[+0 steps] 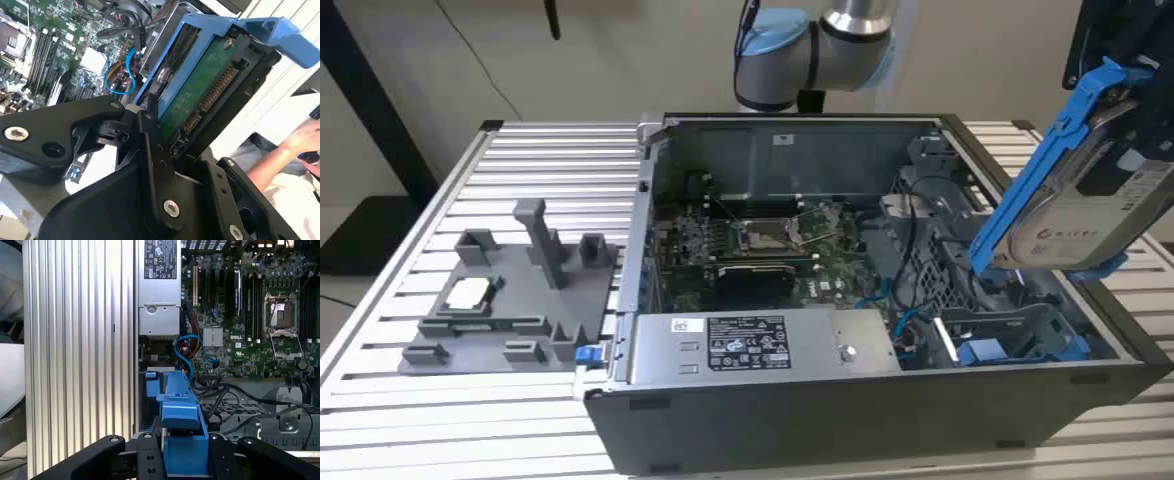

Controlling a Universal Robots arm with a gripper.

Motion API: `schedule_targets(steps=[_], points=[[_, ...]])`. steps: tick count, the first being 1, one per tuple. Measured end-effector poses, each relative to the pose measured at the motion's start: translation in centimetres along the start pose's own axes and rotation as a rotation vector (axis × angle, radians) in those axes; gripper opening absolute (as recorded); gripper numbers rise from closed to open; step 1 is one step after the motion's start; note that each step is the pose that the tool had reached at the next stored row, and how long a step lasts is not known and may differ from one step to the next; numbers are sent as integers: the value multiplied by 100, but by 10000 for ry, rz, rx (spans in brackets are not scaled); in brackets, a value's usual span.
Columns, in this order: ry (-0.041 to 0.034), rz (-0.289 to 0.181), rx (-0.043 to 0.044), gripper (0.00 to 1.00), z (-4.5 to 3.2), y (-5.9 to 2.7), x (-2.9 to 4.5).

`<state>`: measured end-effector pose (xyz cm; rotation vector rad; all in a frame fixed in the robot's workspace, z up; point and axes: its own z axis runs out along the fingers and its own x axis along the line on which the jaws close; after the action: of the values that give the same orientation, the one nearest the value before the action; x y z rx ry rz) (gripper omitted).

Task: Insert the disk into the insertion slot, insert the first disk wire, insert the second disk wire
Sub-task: 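Insert the disk into the insertion slot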

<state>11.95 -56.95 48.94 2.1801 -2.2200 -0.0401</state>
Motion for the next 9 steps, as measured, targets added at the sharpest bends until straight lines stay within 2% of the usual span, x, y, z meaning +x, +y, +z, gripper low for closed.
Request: schedule_targets(steps=[9], points=[[1, 0, 0, 32, 0, 0, 0]])
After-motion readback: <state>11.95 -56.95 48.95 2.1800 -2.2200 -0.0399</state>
